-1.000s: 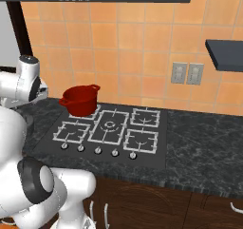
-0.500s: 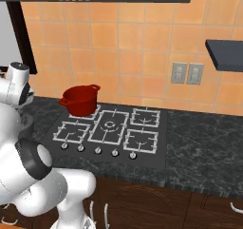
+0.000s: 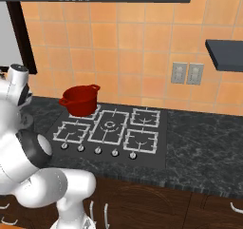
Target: Pick the kettle from the counter and place it on a stove burner. Then turn the burner on.
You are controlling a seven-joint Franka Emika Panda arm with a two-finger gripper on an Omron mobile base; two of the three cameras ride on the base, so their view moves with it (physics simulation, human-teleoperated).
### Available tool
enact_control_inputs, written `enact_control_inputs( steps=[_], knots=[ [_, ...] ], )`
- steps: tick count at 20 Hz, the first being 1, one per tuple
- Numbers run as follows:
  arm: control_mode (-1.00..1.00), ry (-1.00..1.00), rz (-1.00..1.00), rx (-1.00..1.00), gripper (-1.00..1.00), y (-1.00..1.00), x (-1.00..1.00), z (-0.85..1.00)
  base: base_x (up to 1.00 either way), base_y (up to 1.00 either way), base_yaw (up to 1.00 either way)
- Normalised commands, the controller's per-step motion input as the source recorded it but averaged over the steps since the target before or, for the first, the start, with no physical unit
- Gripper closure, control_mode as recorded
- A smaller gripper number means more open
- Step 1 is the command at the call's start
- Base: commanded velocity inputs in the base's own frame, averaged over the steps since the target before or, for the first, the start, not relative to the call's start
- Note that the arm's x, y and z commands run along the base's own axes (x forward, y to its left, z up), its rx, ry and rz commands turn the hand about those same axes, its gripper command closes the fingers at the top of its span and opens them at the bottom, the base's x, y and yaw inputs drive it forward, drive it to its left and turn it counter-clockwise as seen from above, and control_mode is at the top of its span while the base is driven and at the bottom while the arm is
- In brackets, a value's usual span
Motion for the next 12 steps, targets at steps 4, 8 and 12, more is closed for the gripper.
enact_control_inputs(
  steps=[4,8,12],
  knots=[
    [-1.00,0.00,0.00,0.00,-1.00,0.00,0.37,-0.27,0.00,0.00,0.00],
    [-1.00,0.00,0.00,0.00,-1.00,0.00,0.37,-0.14,0.00,0.00,0.00],
    [-1.00,0.01,0.00,0.00,-1.00,0.03,0.36,-0.08,0.00,0.00,0.00]
  ],
)
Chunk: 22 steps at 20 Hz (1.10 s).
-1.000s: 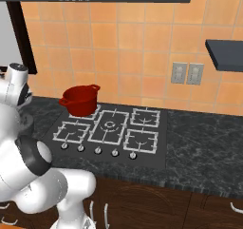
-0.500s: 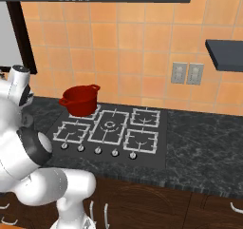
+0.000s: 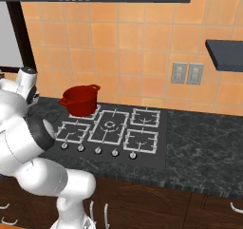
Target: Pick the kettle from the counter and place it on a stove burner. Then turn the burner on.
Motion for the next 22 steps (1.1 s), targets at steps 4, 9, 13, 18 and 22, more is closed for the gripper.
enact_control_inputs(
  steps=[4,9,13,18,22],
  knots=[
    [-1.00,0.03,0.00,0.00,-1.00,0.09,0.21,-0.05,0.00,0.00,0.00],
    [-1.00,0.01,0.00,0.00,-1.00,0.24,0.10,-0.08,0.00,0.00,0.00],
    [-1.00,0.00,0.00,0.00,-1.00,0.19,0.16,-0.18,0.00,0.00,0.00],
    [-1.00,0.00,0.00,0.00,-1.00,0.04,0.16,-0.15,0.00,0.00,0.00],
    [-1.00,0.00,0.00,0.00,-1.00,0.00,0.01,-0.12,0.00,0.00,0.00]
  ],
)
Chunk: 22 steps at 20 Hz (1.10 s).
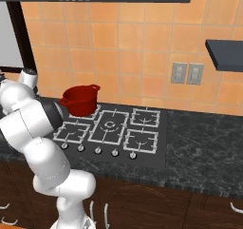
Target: Pick the kettle from the counter and place it on a stove burner. Then turn the burner on.
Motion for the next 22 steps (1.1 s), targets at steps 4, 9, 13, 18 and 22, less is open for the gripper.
enact_control_inputs(
  steps=[4,9,13,18,22],
  knots=[
    [-1.00,0.00,0.00,0.00,-1.00,0.01,0.01,-0.16,0.00,0.00,0.00],
    [-1.00,0.00,0.00,0.00,-1.00,0.02,0.06,-0.13,0.00,0.00,0.00],
    [-1.00,0.00,0.00,0.00,-1.00,0.06,0.12,-0.13,0.00,0.00,0.00],
    [-1.00,0.00,0.00,0.00,-1.00,0.10,0.11,-0.10,0.00,0.00,0.00],
    [-1.00,0.00,0.00,0.00,1.00,0.11,0.05,-0.07,0.00,0.00,0.00]
  ],
)
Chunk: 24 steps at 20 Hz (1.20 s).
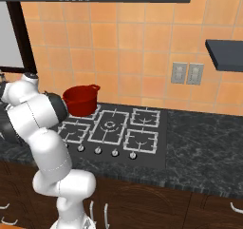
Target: Pick the kettle from the counter and place it on a stove burner. Then turn the burner on.
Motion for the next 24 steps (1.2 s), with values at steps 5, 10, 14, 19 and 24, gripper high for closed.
enact_control_inputs(
  steps=[5,10,14,19,24],
  knots=[
    [-1.00,0.00,0.00,0.00,1.00,0.03,0.00,-0.01,0.00,0.00,0.00],
    [-1.00,-0.02,0.00,0.00,1.00,0.00,-0.07,0.01,0.00,0.00,0.00],
    [-1.00,-0.17,0.00,0.00,1.00,-0.02,-0.24,0.14,0.00,0.00,0.00],
    [-1.00,-0.18,-0.01,0.01,1.00,-0.25,-0.21,0.33,0.00,0.00,0.00],
    [-1.00,-0.07,-0.04,0.09,1.00,-0.58,-0.30,0.43,0.00,0.00,0.00]
  ],
)
